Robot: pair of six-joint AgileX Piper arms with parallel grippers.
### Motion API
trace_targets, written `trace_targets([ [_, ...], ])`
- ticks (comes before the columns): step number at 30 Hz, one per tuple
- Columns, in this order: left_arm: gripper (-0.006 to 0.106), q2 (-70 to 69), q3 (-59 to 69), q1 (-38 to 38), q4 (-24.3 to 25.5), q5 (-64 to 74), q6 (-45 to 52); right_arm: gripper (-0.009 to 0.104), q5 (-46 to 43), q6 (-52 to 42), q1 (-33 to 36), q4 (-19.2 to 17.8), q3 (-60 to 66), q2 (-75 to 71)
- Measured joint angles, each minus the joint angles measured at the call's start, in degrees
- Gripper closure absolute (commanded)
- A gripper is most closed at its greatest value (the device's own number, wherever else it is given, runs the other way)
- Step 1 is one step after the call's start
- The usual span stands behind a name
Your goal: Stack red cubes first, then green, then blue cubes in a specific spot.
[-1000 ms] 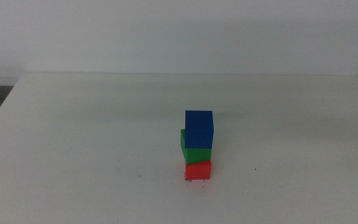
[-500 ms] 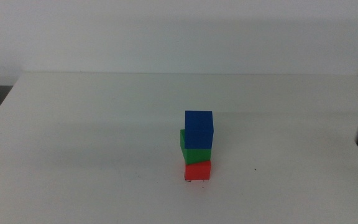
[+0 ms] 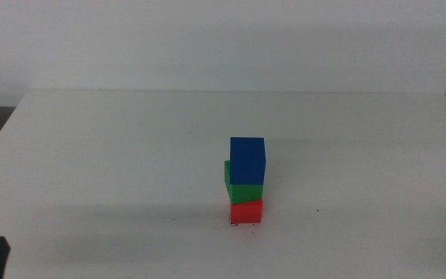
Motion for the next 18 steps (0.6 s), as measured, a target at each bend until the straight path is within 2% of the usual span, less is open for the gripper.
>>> trace_targets([
  [6, 0.007, 0.0, 4.1, 0.0, -1.32, -2.88, 0.0, 0.002, 0.19, 0.0, -0.18, -2.74, 0.09, -0.01],
  [12, 0.007, 0.0, 4.42, 0.0, -1.84, -3.94, 0.0, 0.002, 0.1, 0.0, -0.28, -3.31, 0.09, -0.01],
  [18, 0.007, 0.0, 4.42, 0.0, 0.71, -4.1, 0.0, 0.002, 0.1, 0.0, -0.28, -3.31, 0.09, -0.01],
])
